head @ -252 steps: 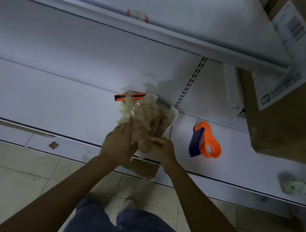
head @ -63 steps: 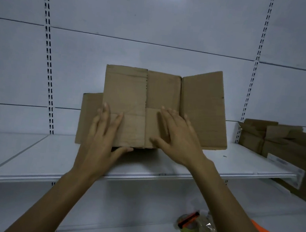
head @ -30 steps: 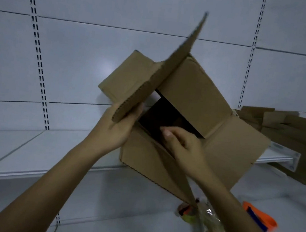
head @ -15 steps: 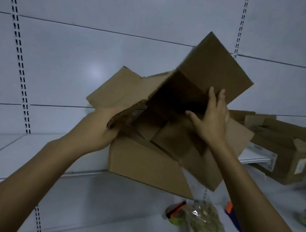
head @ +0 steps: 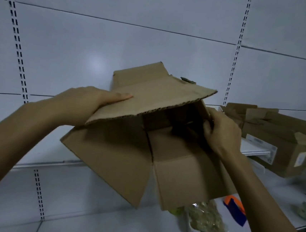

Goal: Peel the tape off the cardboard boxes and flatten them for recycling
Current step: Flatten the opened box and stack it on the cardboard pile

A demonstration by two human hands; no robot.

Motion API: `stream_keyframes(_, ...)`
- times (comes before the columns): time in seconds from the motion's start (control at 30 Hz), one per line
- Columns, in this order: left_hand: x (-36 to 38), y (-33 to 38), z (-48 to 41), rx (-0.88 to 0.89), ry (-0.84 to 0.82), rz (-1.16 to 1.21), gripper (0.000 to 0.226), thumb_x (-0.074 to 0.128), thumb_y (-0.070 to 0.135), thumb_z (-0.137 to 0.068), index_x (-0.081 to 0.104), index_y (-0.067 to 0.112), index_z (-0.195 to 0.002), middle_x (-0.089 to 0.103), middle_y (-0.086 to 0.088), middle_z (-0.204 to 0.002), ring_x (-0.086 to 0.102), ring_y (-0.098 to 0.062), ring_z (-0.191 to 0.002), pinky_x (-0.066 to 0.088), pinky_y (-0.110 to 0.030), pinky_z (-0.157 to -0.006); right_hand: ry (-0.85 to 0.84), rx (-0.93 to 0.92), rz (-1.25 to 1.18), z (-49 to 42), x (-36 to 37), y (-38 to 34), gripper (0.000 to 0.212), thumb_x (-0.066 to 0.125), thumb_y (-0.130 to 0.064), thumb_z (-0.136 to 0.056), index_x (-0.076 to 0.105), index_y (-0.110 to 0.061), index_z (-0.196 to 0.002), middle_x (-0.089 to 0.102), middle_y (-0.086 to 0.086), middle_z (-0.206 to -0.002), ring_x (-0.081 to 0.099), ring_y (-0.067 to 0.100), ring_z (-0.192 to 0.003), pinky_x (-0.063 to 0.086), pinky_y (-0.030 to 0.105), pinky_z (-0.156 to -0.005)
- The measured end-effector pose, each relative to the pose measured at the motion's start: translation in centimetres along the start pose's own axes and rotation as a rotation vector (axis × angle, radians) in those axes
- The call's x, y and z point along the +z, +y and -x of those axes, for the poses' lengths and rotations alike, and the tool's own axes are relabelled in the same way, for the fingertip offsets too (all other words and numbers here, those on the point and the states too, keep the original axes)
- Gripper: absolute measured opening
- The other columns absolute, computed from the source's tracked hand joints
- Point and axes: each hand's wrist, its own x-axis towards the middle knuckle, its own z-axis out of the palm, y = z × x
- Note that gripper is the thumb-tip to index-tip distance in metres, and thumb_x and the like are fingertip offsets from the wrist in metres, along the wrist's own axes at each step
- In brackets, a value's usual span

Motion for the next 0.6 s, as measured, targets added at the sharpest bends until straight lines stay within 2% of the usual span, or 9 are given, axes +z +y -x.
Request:
stream_keyframes(0.07,0.5,0.2,1.3,-0.096,0.015,-0.086,0.06,0.036,0.045,-0.097,-0.006,0.063,-0.136,0.032,0.007,-0.152,0.043,-0.023,-0.128,0.04,-0.041,-0.095,0.045,-0.077,0.014,0.1,-0.9,-0.8,0.031,0.057,-0.017,-0.086,0.06,-0.02,-0.117,0.061,0.01,-0.083,0.058,0.033,-0.071,0.045,0.034,-0.057)
stream_keyframes(0.17,1.2,1.0,2.4,-0.179,0.302,-0.193,0.061,0.044,0.034,-0.096,0.016,0.033,-0.151,0.038,-0.004,-0.15,0.05,-0.032,-0.12,0.044,-0.046,-0.086,0.102,-0.114,0.044,-0.4,-2.0,-2.8,0.027,0.053,-0.023,-0.089,0.06,-0.013,-0.113,0.058,0.013,-0.085,0.057,0.036,-0.067,0.044,0.035,-0.054)
stream_keyframes(0.23,0.6,1.2,2.7,-0.343,0.521,-0.088,0.067,0.054,0.035,-0.093,0.022,0.023,-0.151,0.045,-0.011,-0.143,0.05,-0.037,-0.118,0.044,-0.049,-0.085,0.158,-0.019,-0.006,-1.3,-2.5,-4.3,0.017,0.053,-0.019,-0.09,0.056,-0.005,-0.099,0.058,0.019,-0.088,0.057,0.042,-0.071,0.038,0.038,-0.059)
stream_keyframes(0.3,-0.1,1.7,2.9,-0.462,0.675,0.044,0.086,0.063,0.045,-0.086,0.015,0.018,-0.152,0.035,-0.014,-0.15,0.038,-0.035,-0.131,0.037,-0.051,-0.099,0.171,0.203,-0.146,-2.5,-2.9,-5.8,0.011,0.05,-0.016,-0.09,0.052,-0.006,-0.093,0.059,0.02,-0.098,0.056,0.043,-0.084,0.035,0.039,-0.067)
stream_keyframes(0.37,-0.9,3.6,2.9,-0.397,0.776,-0.091,0.095,0.069,0.037,-0.083,0.009,0.013,-0.152,0.016,-0.02,-0.156,0.018,-0.035,-0.143,0.017,-0.052,-0.113,0.158,0.422,-0.267,-3.3,-2.7,-7.2,0.014,0.047,-0.014,-0.088,0.052,-0.008,-0.099,0.06,0.018,-0.105,0.056,0.043,-0.094,0.035,0.038,-0.071)
stream_keyframes(0.43,-0.8,6.4,2.6,-0.181,0.856,-0.237,0.085,0.069,0.021,-0.082,0.019,0.009,-0.15,0.015,-0.022,-0.155,0.011,-0.036,-0.144,0.006,-0.051,-0.116,0.106,0.521,-0.337,-3.5,-2.0,-8.9,0.03,0.046,-0.012,-0.086,0.051,-0.009,-0.116,0.06,0.018,-0.112,0.056,0.043,-0.101,0.04,0.041,-0.078)
stream_keyframes(0.47,-0.1,7.7,2.5,-0.046,0.874,-0.278,0.073,0.067,0.016,-0.084,0.03,0.009,-0.146,0.023,-0.022,-0.153,0.017,-0.036,-0.143,0.008,-0.05,-0.116,0.068,0.523,-0.342,-3.3,-1.8,-9.9,0.036,0.046,-0.011,-0.086,0.05,-0.007,-0.121,0.059,0.019,-0.114,0.056,0.043,-0.102,0.041,0.041,-0.08)
stream_keyframes(0.53,2.0,9.6,2.7,0.132,0.775,-0.283,0.051,0.064,0.02,-0.088,0.05,0.008,-0.135,0.048,-0.019,-0.14,0.043,-0.034,-0.131,0.028,-0.044,-0.111,0.0,0.459,-0.357,-2.8,-1.9,-12.3,0.04,0.047,-0.011,-0.086,0.047,-0.004,-0.125,0.058,0.019,-0.115,0.056,0.041,-0.101,0.039,0.037,-0.075)
stream_keyframes(0.6,3.2,10.4,3.6,-0.016,0.484,-0.035,0.064,0.055,0.052,-0.084,0.049,0.016,-0.137,0.06,-0.005,-0.127,0.06,-0.024,-0.111,0.049,-0.038,-0.087,-0.034,0.359,-0.419,-2.1,-2.7,-14.7,0.05,0.046,-0.011,-0.088,0.036,-0.01,-0.137,0.059,0.016,-0.113,0.056,0.039,-0.098,0.035,0.033,-0.07)
